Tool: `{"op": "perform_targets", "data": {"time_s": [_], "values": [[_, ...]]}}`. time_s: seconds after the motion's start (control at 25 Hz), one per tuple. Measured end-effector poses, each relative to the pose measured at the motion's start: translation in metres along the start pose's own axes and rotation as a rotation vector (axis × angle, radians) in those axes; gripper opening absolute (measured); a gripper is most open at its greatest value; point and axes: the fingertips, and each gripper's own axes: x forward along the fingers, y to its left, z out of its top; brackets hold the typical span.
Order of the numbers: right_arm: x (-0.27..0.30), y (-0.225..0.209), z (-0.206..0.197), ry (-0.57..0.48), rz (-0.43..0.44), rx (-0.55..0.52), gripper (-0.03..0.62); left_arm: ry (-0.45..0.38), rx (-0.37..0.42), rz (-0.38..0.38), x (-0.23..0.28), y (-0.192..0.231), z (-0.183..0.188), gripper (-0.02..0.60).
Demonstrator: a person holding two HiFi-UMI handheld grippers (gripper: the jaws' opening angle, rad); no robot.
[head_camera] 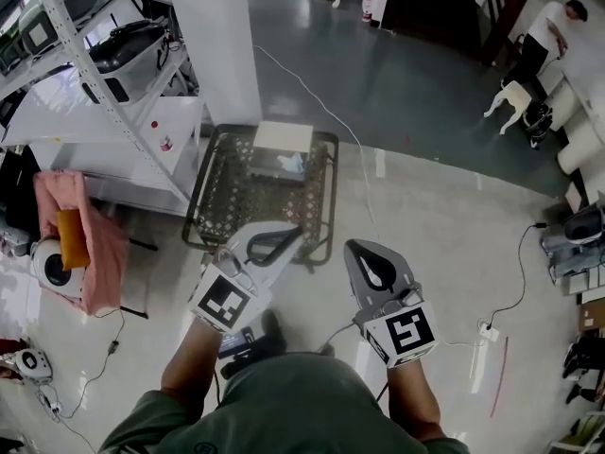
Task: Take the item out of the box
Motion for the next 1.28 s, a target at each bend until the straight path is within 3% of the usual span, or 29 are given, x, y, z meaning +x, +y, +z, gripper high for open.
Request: {"op": "perform_targets", "data": {"time_s": [0.24,0.52,0.96,1.28], "values": [[0.057,-0.004,0.013,0.019,-0.07,0.005,0.006,-0.048,0.01,-0.064,0.001,0.058,-0.012,0.003],[0.115,0.005,0.022,0.041,-0.095,-0.002,0.006,-0.077,0.0,-0.085,-0.011,0.111,-0.035,0.003],[0.17,-0.024,0.007,0.058,-0.014,0.006,0.006,-0.011,-0.031,-0.028,0.011,0.156,-0.069,0.003],[0.199,-0.088,0.0,0.036,0.097,0.01,0.006,0.064,-0.056,0.062,0.069,0.188,-0.08,0.003]]}}
